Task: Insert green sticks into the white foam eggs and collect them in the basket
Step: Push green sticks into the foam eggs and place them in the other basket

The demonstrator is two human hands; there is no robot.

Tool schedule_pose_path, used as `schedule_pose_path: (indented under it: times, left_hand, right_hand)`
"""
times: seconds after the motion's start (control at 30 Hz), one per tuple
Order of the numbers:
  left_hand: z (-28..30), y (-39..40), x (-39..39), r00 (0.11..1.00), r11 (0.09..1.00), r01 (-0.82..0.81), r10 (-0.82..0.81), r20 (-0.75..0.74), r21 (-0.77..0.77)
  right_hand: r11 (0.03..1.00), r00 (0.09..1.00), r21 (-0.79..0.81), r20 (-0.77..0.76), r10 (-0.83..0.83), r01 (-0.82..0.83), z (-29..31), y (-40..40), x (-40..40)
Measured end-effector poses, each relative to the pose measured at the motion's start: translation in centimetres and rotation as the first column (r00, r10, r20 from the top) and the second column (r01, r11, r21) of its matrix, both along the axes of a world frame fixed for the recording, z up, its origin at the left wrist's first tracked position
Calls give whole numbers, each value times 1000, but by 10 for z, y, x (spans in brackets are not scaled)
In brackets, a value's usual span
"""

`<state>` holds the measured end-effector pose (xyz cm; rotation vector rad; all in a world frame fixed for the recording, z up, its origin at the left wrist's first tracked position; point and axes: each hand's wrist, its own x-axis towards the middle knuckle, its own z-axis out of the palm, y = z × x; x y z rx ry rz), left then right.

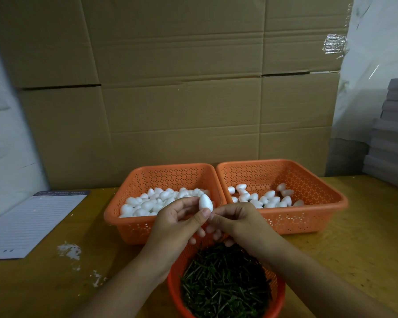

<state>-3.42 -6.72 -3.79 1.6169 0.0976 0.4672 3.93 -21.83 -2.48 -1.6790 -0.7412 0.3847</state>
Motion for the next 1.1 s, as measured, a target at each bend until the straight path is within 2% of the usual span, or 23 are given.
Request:
schedule_pose_path:
  times: [0.37,0.43,0.53,0.6,0.67,0.73,0.8,0.9,1.0,1.1]
  left_hand:
    - [8,-1,-3,1000,1000,-10,10,-18,-5]
    - [14,2,-4,998,998,-55,54,-14,-25]
    - [25,20,-2,973,974,-224,224,60,9]
    - [29,40,-1,921,904,-385,364,136,185]
    - [30,61,-1,882,754,-469,428,199,459]
    - [27,75,-2,887,581,-422,423,184,696]
    - [22,83,-3,910,491,-256,413,36,833]
    - [19,82,-7,888,396,17,416,-196,918]
    - [20,81,-8,879,367,39,429,-206,930]
    - [20,82,-6,854,344,55,470,-223,937]
  right_hand:
    - [1000,1000,15,1,-17,17,3,-2,1]
    - [995,996,74,-73,-54,60,8,-5,5]
    - [965,953,204,-283,-103,165,16,-12,17]
    - [933,901,261,-417,-122,247,21,-18,28]
    - [893,844,305,-519,-136,332,24,-24,38]
    - [846,798,347,-587,-140,404,26,-30,45]
    - [807,772,373,-618,-151,457,25,-34,51]
    - [782,754,381,-636,-165,493,24,-34,53]
    - [842,788,350,-601,-134,411,26,-32,49]
    - [943,858,252,-511,-61,217,28,-31,41]
